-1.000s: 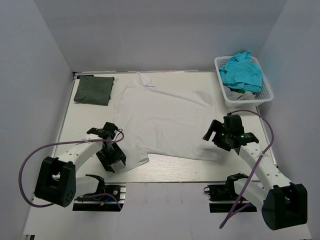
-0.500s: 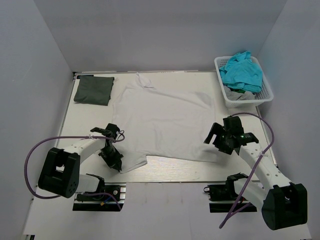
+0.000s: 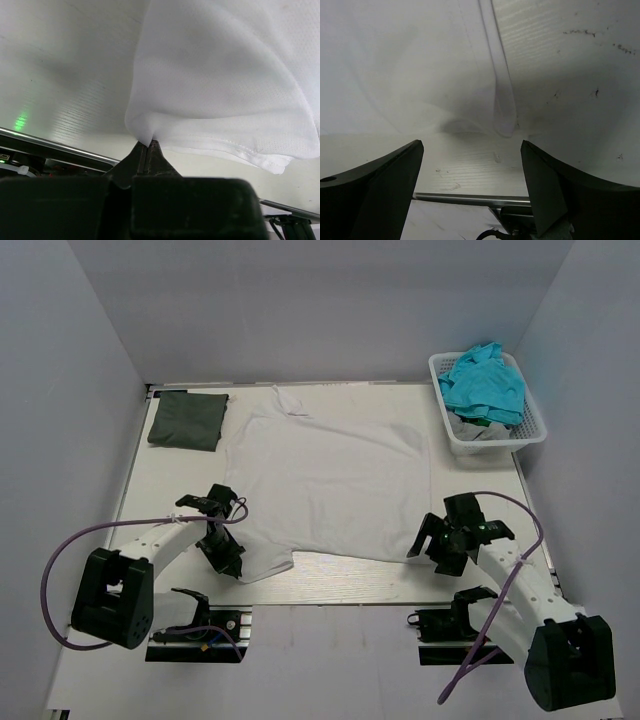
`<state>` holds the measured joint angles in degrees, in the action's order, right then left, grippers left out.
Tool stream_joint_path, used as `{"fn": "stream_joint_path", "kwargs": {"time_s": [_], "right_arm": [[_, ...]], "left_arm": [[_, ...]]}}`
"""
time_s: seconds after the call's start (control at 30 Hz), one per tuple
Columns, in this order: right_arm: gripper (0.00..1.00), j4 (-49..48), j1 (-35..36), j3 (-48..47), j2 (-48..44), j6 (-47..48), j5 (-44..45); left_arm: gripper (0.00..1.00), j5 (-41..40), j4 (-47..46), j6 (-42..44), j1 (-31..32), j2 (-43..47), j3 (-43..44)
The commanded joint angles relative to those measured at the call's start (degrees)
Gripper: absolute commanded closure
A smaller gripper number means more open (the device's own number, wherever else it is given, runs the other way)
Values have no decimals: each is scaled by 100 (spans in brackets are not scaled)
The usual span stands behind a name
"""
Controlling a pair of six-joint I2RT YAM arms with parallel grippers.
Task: Fold and stack the t-shirts
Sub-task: Grap the side of the flattened tshirt closest away from the robot with both arms, then fold the flattened tshirt in 1/3 of the way
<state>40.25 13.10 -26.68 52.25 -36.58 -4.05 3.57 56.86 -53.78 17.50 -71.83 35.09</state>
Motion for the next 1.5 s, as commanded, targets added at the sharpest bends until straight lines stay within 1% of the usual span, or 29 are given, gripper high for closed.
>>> {"fn": "stream_joint_path", "kwargs": {"time_s": [0.0,0.07,0.27,0.3,0.37,0.47,0.5,0.57,0.6,0.63,0.67,0.7,0.73,0.77,0.87,0.97,1.1,1.13,1.2,1.23,1.33,1.37,1.43,1.47], "right_arm": [[16,-70,-27,31,66,-130,44],[20,-209,-18,31,206,-113,80],[20,-377,-27,-22,435,-113,379],[22,-395,-27,-31,470,-139,379],[22,-412,-36,-13,584,-122,607],[36,-483,-27,-4,690,-86,661],[44,-553,-18,4,742,-60,626],[45,-553,-27,4,743,-25,599],[54,-562,-18,22,717,-16,625],[59,-562,-10,48,708,10,686],[68,-553,-18,57,699,2,704],[89,-562,-36,57,716,28,696],[96,-571,-10,49,708,45,635],[100,-536,-27,40,690,63,625],[100,-510,-18,-39,620,151,564],[100,-492,-18,-223,637,212,21],[100,-422,-1,-592,909,300,-376],[100,-326,-9,-837,1014,318,-394],[100,-168,-27,-988,1155,362,-351],[100,-97,-27,-1302,1199,379,-255],[100,132,-53,-1770,1533,502,-219],[100,263,-53,-2101,1795,520,-210],[100,308,-62,-2289,2042,590,-184],[100,369,-88,-2559,2209,590,-201]], "left_arm": [[100,82,18,69,26,178,147],[100,82,18,69,26,178,147],[100,143,18,69,26,354,147],[100,144,18,69,26,354,147],[100,196,18,69,26,354,147],[100,196,18,69,26,354,208],[100,196,18,69,26,354,261],[100,196,71,69,26,354,322],[100,196,71,130,26,354,393],[100,196,71,131,26,354,393],[100,196,71,131,26,354,472],[100,144,71,131,26,354,551],[100,144,71,183,26,354,551],[100,144,71,184,26,406,612],[100,144,123,236,26,407,867],[100,371,54,298,26,407,1192],[100,627,-96,508,-88,214,1693],[100,627,-96,587,-89,135,1920],[100,627,-96,588,-89,-146,2289],[100,627,-166,657,-89,-242,2413],[100,478,-167,711,-89,-673,2932],[100,399,-167,772,-89,-787,3064],[100,294,-114,843,-141,-1174,3468],[100,154,-27,843,-141,-1314,3617]]}}
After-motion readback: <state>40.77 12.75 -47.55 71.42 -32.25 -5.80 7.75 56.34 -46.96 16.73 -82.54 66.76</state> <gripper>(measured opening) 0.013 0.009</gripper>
